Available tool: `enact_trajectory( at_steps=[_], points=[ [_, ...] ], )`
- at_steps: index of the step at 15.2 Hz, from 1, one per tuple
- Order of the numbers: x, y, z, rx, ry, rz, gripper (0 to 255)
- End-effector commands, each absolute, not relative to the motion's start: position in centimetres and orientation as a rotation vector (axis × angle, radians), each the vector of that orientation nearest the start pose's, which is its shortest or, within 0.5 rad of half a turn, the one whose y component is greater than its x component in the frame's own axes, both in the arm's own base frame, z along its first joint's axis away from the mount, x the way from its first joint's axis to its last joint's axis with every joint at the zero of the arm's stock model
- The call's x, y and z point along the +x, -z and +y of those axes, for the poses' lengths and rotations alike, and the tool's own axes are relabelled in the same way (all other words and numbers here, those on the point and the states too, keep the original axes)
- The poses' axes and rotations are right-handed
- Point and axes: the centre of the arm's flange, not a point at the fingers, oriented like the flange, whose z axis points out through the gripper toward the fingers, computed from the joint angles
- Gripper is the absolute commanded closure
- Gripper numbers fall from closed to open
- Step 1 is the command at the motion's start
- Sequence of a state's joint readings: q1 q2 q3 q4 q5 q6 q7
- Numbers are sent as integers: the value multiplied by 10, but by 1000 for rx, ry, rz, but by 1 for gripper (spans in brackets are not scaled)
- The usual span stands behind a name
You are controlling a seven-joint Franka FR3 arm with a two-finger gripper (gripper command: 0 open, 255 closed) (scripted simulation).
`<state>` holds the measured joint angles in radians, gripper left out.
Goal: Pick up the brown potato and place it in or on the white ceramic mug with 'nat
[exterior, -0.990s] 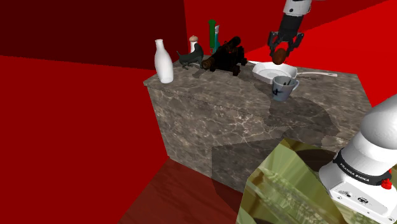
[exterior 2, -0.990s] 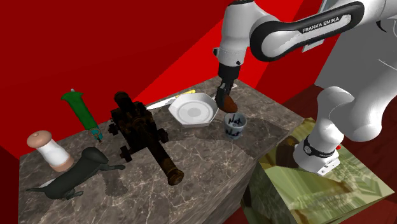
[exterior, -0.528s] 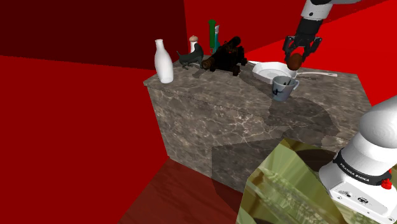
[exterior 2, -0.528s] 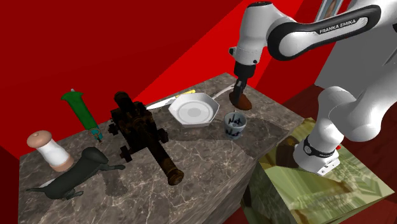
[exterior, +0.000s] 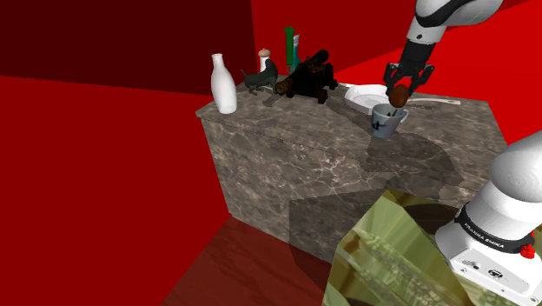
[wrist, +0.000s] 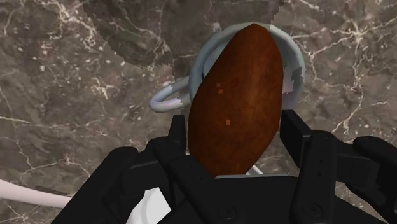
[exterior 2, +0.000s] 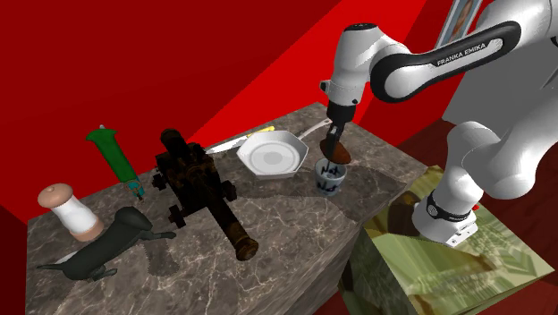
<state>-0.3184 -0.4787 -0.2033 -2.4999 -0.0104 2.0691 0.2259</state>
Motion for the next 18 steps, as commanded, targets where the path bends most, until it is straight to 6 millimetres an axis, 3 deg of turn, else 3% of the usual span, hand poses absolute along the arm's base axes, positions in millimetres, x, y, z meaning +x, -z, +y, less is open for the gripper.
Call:
enact_trajectory(
  at_steps=[1, 3, 11, 12, 17, 18],
  points=[
    [348, -441, -203, -2865, 79, 1082, 255],
    [348, -430, -203, -2865, 79, 1082, 255],
    [348, -430, -203, -2865, 79, 1082, 255],
    [348, -430, -203, -2865, 79, 1082, 0],
    [348, -430, -203, -2865, 79, 1082, 0],
    [347, -443, -203, -2865, 79, 1082, 0]
  ],
)
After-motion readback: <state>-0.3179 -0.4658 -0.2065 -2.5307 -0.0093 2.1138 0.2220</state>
